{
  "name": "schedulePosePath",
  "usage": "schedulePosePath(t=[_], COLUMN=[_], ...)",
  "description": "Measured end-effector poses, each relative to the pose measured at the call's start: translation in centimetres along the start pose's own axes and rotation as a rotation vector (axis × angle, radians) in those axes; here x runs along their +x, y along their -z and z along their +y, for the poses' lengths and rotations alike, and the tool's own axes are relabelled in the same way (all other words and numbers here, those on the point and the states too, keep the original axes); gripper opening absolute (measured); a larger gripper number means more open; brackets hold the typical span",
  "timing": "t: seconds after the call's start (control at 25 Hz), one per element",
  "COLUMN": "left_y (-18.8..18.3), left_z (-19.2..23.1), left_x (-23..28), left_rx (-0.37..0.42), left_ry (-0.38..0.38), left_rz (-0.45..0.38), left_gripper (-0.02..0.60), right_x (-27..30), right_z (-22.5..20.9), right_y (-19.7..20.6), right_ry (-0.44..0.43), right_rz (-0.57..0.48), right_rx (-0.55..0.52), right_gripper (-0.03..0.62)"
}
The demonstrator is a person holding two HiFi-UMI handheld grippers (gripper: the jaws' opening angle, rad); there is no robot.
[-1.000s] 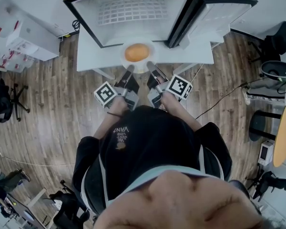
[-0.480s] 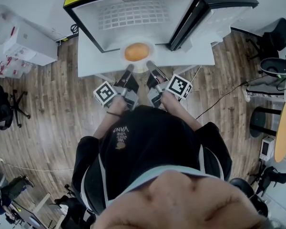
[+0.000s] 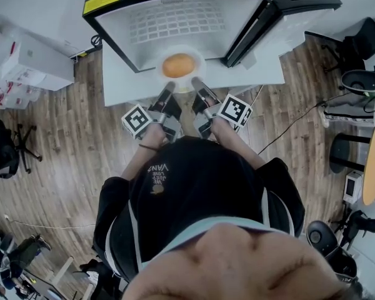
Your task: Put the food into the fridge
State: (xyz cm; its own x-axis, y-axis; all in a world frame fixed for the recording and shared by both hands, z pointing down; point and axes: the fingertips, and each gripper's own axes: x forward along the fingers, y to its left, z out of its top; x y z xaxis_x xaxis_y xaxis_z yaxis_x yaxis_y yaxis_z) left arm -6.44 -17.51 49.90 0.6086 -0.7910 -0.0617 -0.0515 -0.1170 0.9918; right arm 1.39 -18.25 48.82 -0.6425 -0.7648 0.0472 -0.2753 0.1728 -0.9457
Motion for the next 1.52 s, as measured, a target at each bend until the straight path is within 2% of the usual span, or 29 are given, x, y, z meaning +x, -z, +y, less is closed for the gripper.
schedulePosePath(t=[0.28,0.44,0.84,0.92,1.04,1.16,1.52], left_y=[-1.6,-2.6,-2.9,-3.0,-3.3,-3.6,-4.2], left_z=[0.3,0.4,0.3,0.4,0.5,0.6,0.2], left_x=[0.6,0.8,1.8,1.8,1.9,2.1,4.2], left_rx=[-0.005,-0.004,0.0,-0.002,-0.019,-0.019,-0.021], left_ry=[0.002,0.0,0.018,0.023,0.028,0.022,0.022], left_rz=[0.022,0.04,0.091,0.095,0.095,0.094,0.067], left_gripper=[0.023,0.023,0.023,0.023,0.023,0.023,0.023], right_x=[1.6,2.0,2.5,2.4,3.0,2.9,4.7], right_z=[-0.1,-1.0,-0.3,-0.7,-0.5,-1.2,-0.3], right_y=[-0.1,-0.1,-0.8,-0.6,-0.5,-0.8,-2.9], right_ry=[0.009,0.079,0.031,0.056,0.041,0.091,0.008], right_rz=[-0.022,-0.029,-0.086,-0.087,-0.091,-0.083,-0.071], right_rx=[0.003,-0.017,0.004,0.001,0.003,0.002,0.015], right_gripper=[0.02,0.02,0.02,0.02,0.02,0.02,0.02])
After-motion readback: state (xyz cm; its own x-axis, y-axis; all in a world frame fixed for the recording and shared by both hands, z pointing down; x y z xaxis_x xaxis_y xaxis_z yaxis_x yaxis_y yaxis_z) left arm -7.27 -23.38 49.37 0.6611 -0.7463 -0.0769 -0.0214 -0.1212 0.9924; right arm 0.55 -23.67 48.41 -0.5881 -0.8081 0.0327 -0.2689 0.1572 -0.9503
